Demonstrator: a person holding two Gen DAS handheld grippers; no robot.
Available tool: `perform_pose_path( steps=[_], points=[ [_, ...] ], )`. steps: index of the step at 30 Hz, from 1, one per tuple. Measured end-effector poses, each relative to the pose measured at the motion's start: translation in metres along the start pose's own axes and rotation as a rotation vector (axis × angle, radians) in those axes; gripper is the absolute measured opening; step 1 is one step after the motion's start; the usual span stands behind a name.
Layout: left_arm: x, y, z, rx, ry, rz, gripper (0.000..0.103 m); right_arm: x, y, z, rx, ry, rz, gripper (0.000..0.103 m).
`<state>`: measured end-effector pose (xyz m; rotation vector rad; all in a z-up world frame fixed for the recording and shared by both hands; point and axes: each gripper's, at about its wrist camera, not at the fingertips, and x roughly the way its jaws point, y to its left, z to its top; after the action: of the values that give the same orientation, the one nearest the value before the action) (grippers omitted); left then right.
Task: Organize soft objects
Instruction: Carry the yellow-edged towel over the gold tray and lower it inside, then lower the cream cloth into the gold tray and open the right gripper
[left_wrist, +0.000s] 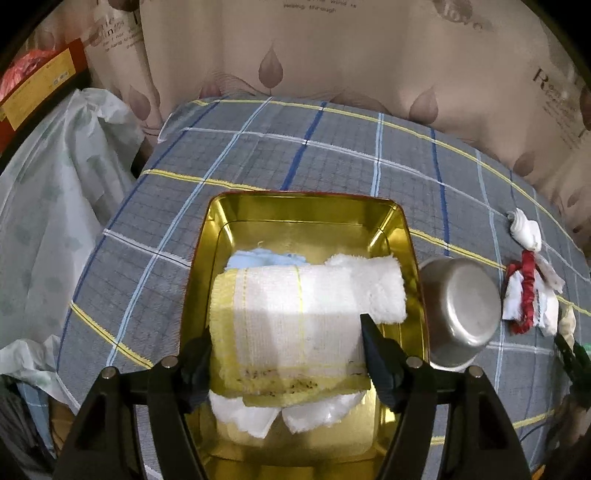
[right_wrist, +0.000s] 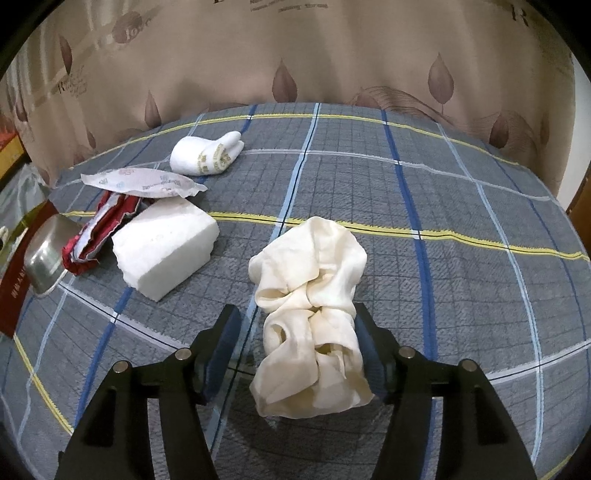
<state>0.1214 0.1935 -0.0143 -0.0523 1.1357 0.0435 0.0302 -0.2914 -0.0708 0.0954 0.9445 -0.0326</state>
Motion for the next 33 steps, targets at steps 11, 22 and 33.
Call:
perform_pose_path(
  steps=[11,22,33],
  points=[
    [-0.008,-0.002,-0.031,0.088,-0.013,0.022,0.071,-0.006,0.001,0.001,0.021,0.020,-0.050,0.019],
    [-0.024,0.008,-0.051,0.045,-0.066,0.017,0.071,-0.042,0.039,-0.030,-0.061,0.051,-0.018,0.017],
    [-0.034,0.013,-0.067,0.007,-0.111,0.007,0.071,-0.073,0.145,-0.039,-0.272,0.070,0.162,0.017]
  ],
)
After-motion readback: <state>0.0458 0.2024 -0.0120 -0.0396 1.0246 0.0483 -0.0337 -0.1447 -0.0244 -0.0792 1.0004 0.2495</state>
